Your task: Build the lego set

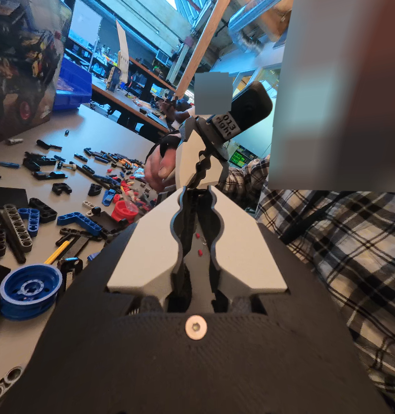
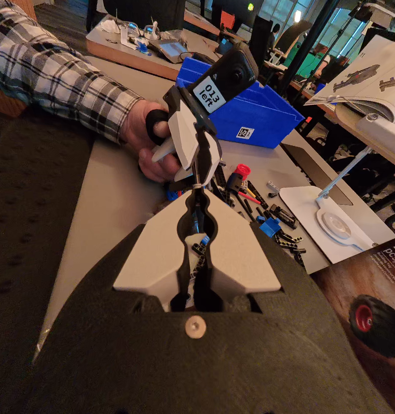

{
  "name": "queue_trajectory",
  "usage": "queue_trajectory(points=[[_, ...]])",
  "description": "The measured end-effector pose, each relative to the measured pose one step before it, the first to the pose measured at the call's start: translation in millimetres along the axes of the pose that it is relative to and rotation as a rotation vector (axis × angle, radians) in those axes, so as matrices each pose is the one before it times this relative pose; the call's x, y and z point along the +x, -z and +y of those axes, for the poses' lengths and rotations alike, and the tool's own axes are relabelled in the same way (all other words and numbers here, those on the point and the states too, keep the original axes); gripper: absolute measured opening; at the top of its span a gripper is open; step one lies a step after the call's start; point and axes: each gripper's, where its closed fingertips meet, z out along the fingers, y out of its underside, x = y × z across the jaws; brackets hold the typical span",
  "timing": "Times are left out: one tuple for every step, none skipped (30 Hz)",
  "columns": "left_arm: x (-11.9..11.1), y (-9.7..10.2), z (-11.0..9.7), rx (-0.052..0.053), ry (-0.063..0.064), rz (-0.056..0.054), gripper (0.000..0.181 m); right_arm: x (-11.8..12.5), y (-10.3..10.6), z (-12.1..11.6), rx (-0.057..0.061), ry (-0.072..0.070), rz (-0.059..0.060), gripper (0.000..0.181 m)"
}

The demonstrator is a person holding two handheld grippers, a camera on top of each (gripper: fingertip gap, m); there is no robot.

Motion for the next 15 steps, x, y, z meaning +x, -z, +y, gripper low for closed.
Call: queue_trajectory(points=[[-0.64,-0.01,1.84,-0.004,0.0083,0.0027,0.015,-0.58,-0.22,1.71,-0.0051,0.0075,-0.0003,0.0],[0.64,-0.15,0.71,0.0038,0.0181,0.0134,0.015,-0.93,0.13,0.73,-0.0004,0.0027,-0.0031,0.0],[1.07,-0.23,-0.29,0.0032,0.009,0.0093,0.016,-0.43,0.56,-0.61,0.006,-0.0007,-0.0036,0.0],[0.89,-0.02,-1.04,0.0059,-0.0004,0.0057,0.016,0.16,0.49,-1.04,0.0074,-0.0004,-0.0015,0.0],[1.02,0.13,-0.85,0.0075,0.0091,0.0125,0.016,0.08,0.42,-1.12,0.0069,0.0012,-0.0006,0.0],[0.79,0.03,-0.5,0.0063,0.0165,0.013,0.016,-0.09,0.27,-0.76,0.0047,0.0021,-0.0007,0.0],[0.34,-0.07,-0.03,0.0023,0.011,0.0075,0.017,-0.05,0.4,-0.13,0.0032,0.0009,-0.0014,0.0],[0.24,-0.15,-0.37,0.0043,0.0043,0.0033,0.017,0.01,0.27,0.04,0.0036,-0.0004,-0.0012,0.0],[0.49,0.19,-0.99,0.0088,0.0079,0.0067,0.016,0.25,0.43,-0.24,0.0033,0.0007,0.0006,0.0],[0.85,0.24,-0.78,0.007,0.011,0.0106,0.016,0.15,0.38,-0.47,0.0034,0.0007,-0.0004,0.0],[0.61,0.16,-0.53,0.005,0.0091,0.0092,0.015,0.12,0.21,-0.22,0.0036,-0.0019,-0.0016,0.0],[0.07,0.03,-0.24,0.0028,0.0044,0.0035,0.015,-0.01,0.15,-0.11,0.0025,-0.0011,-0.0004,0.0],[0.77,0.12,-0.2,0.0012,0.0019,0.0068,0.015,-0.21,0.1,-0.62,0.003,0.0011,-0.0007,0.0],[0.94,0.0,0.04,-0.0004,0.0037,0.0087,0.015,-0.51,0.13,-0.81,0.0049,-0.0002,-0.0031,0.0],[0.06,-0.2,0.4,-0.003,0.004,0.0031,0.015,-0.54,0.2,-0.32,0.0032,0.0008,-0.0025,0.0]])
